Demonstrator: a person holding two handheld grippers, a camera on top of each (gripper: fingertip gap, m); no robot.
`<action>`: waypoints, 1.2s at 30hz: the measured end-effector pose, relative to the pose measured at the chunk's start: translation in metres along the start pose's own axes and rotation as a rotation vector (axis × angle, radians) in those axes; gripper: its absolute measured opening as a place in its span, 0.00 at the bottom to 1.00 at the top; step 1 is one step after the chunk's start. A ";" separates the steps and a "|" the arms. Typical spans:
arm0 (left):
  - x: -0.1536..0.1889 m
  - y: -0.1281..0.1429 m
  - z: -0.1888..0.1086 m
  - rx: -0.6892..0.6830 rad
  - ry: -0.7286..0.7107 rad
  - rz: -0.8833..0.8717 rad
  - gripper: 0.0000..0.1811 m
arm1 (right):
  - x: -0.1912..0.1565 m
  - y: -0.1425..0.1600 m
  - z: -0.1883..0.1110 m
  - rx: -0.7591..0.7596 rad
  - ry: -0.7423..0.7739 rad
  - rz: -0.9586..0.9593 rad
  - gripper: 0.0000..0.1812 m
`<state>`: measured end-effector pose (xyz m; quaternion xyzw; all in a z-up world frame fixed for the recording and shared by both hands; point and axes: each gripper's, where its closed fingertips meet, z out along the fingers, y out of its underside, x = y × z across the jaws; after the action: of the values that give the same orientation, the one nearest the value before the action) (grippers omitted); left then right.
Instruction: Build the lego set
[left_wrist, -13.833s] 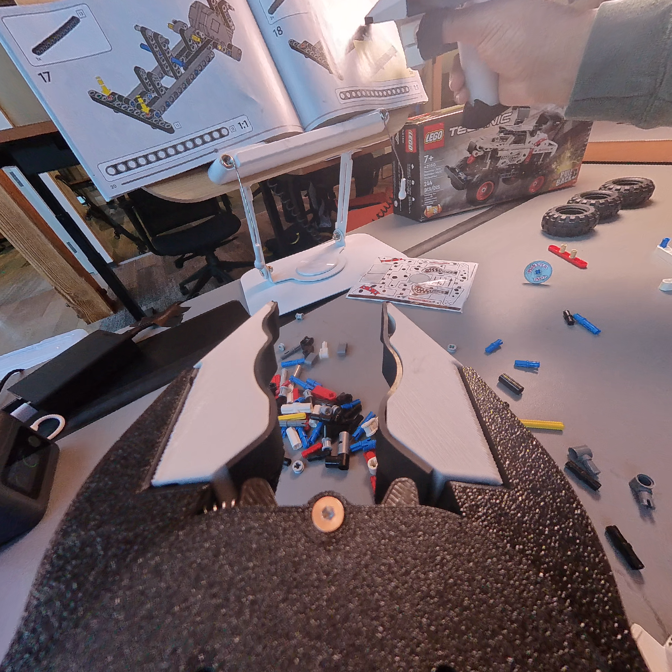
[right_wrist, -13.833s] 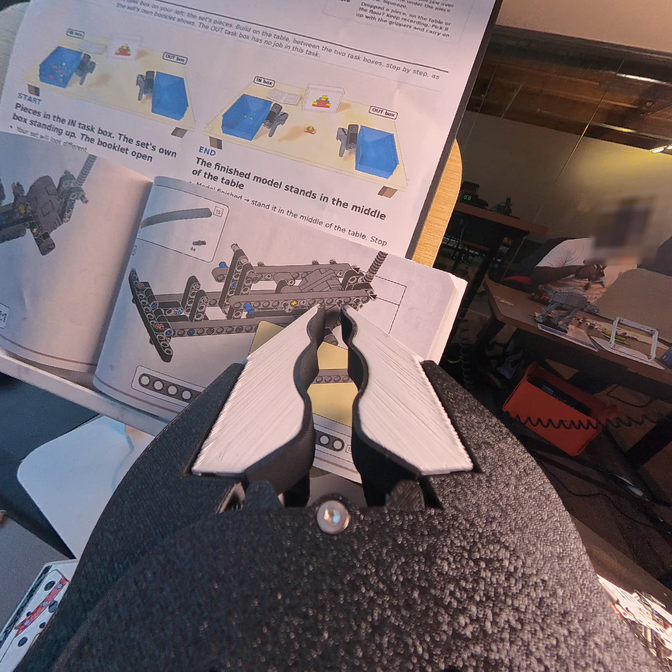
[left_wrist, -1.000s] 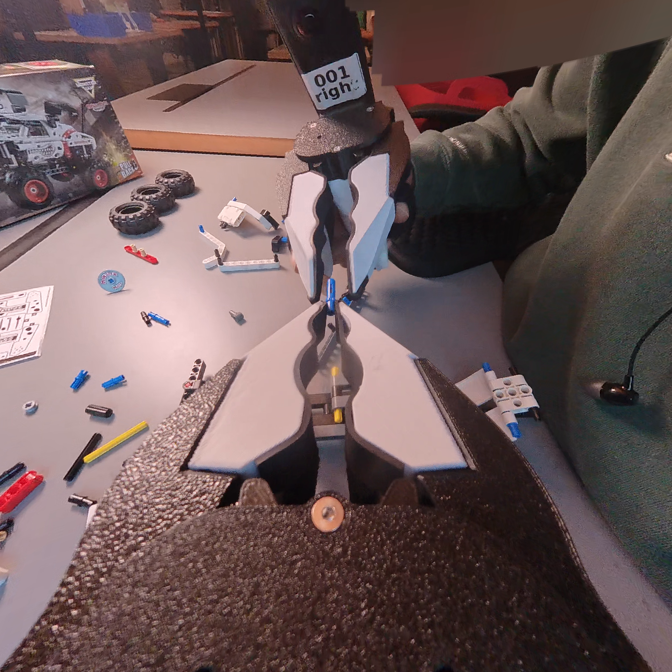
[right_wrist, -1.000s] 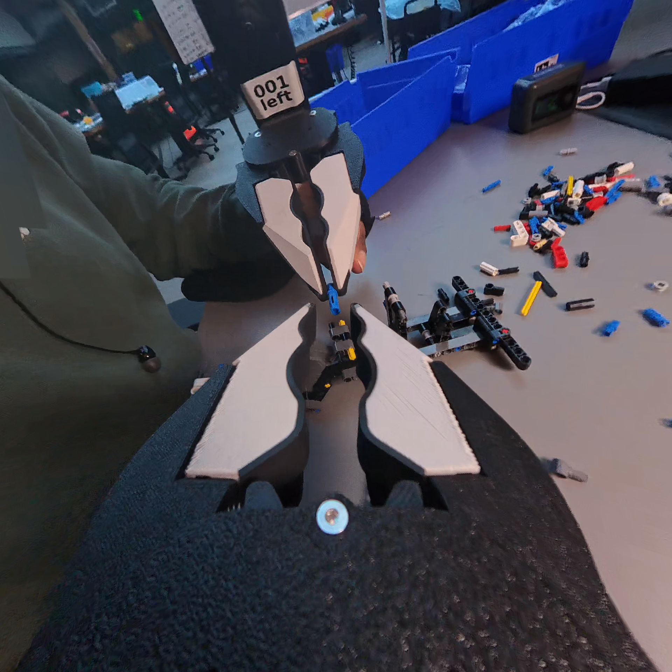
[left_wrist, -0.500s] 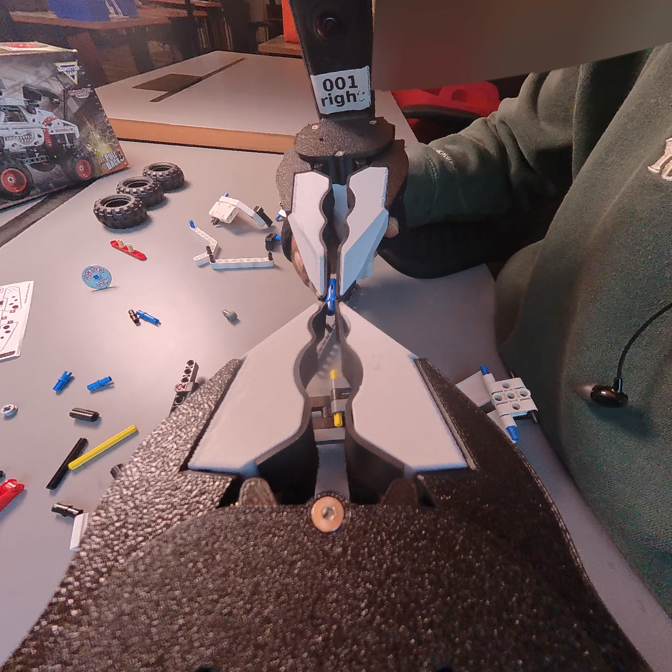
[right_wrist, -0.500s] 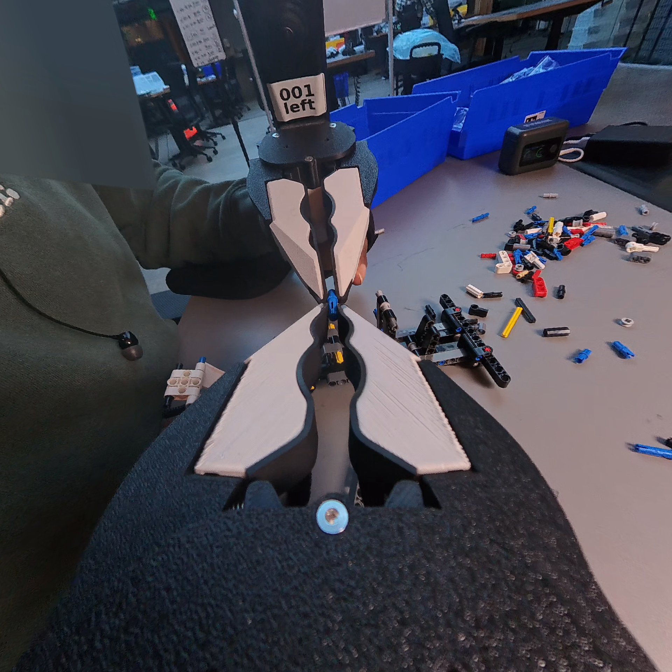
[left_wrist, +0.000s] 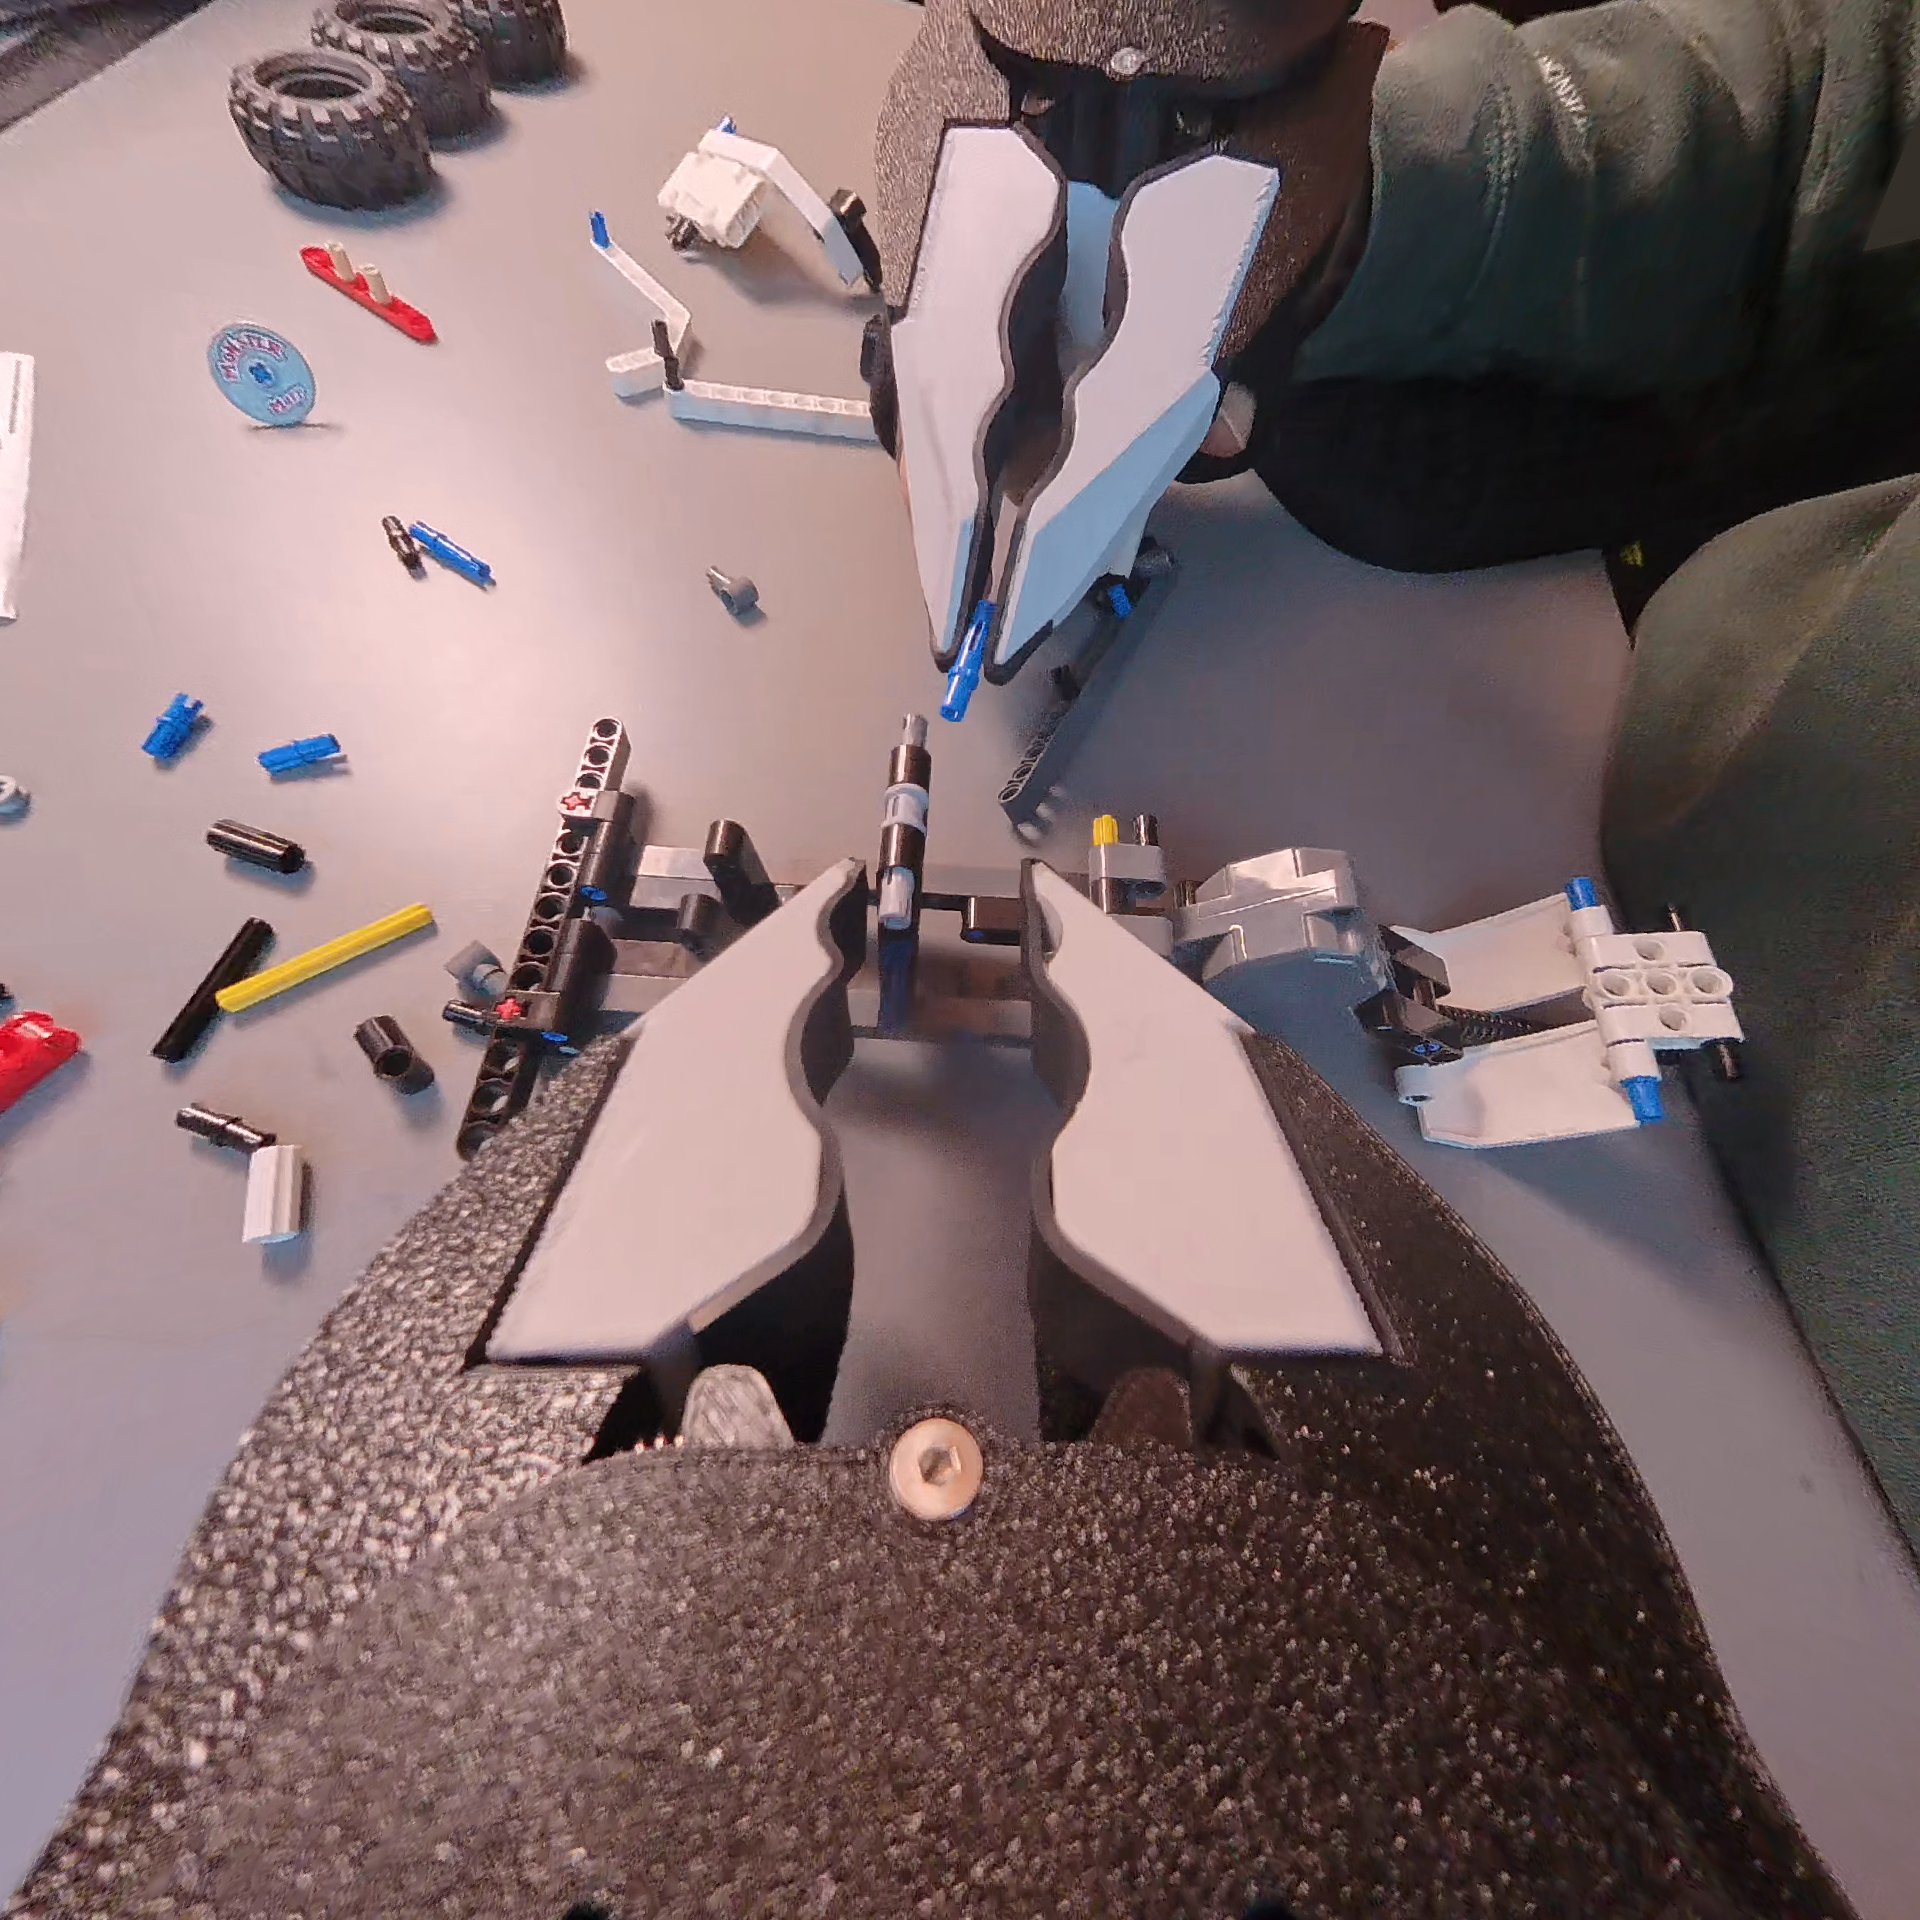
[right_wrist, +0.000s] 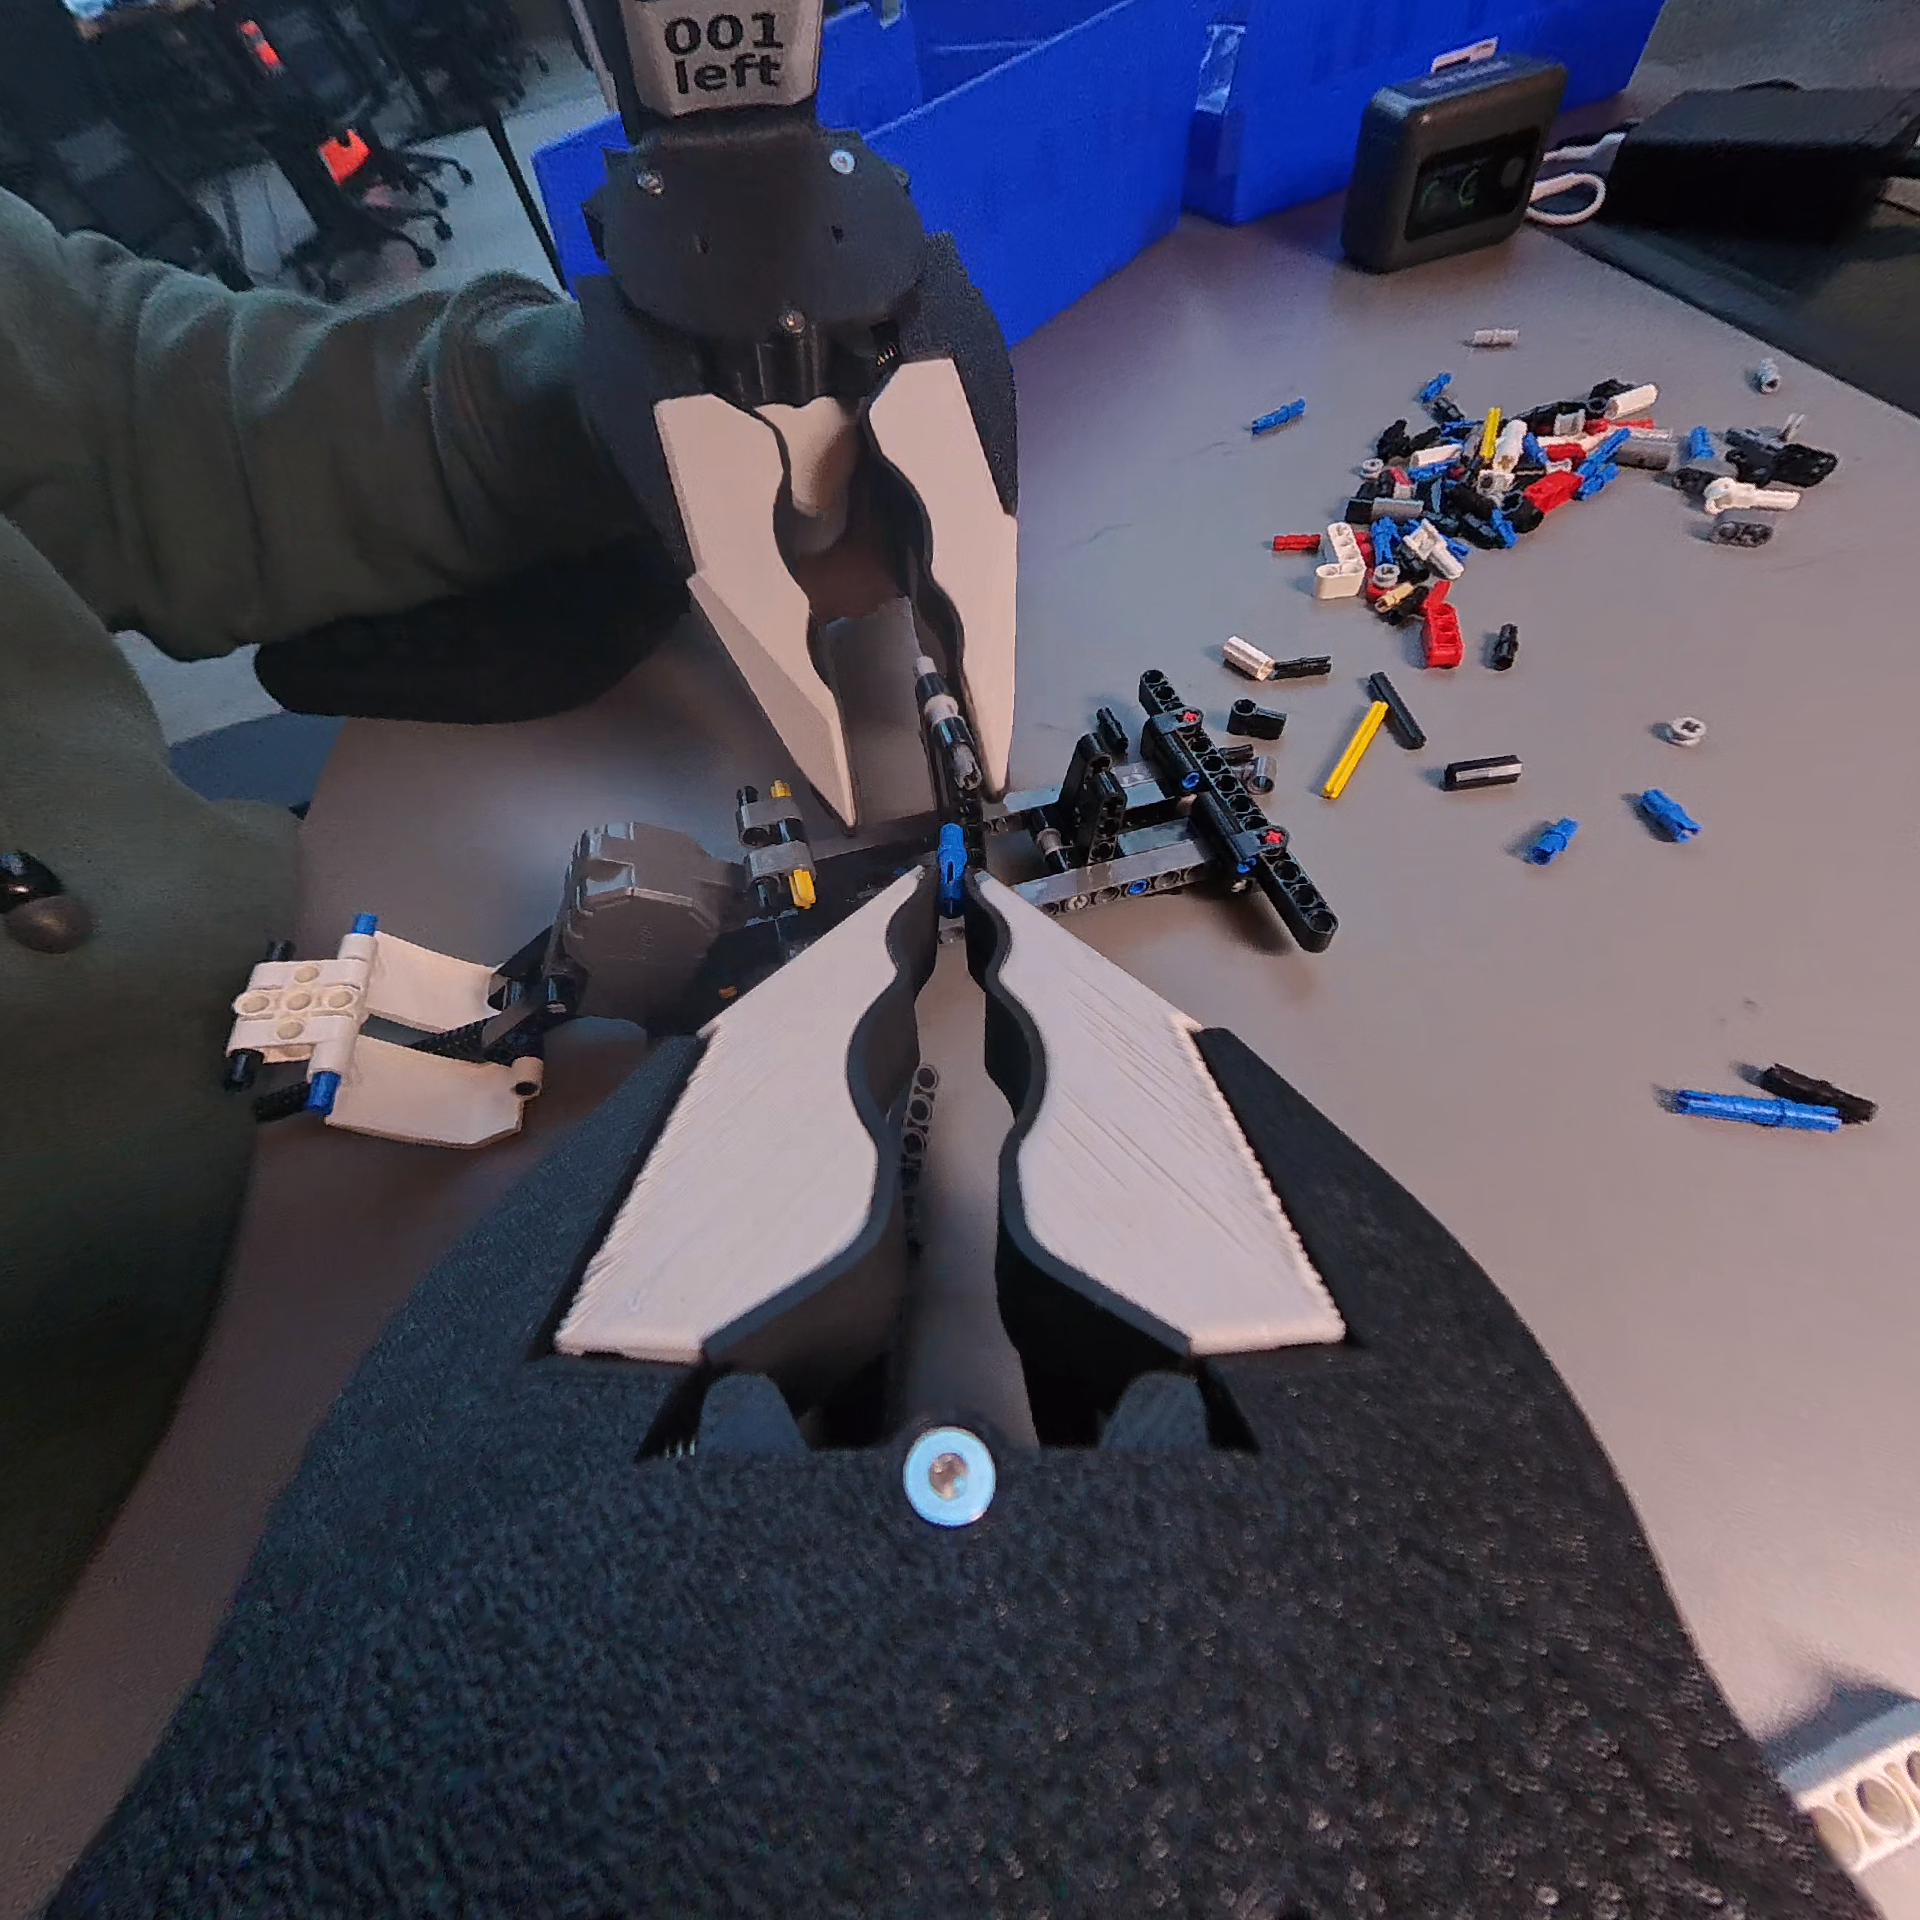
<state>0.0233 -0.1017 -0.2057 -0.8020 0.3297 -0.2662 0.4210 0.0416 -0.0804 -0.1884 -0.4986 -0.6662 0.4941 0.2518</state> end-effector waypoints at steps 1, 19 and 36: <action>-0.001 0.003 0.004 -0.024 0.001 -0.003 0.16 | 0.001 0.001 0.003 -0.012 0.002 -0.006 0.02; 0.009 -0.013 0.005 0.090 0.017 0.145 0.04 | -0.013 -0.006 0.006 0.019 -0.043 -0.068 0.02; 0.020 -0.027 0.005 0.167 0.070 0.159 0.04 | -0.021 -0.012 0.003 0.001 -0.032 -0.130 0.02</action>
<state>0.0478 -0.1022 -0.1825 -0.7258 0.3835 -0.2864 0.4941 0.0418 -0.1010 -0.1759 -0.4461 -0.7009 0.4850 0.2730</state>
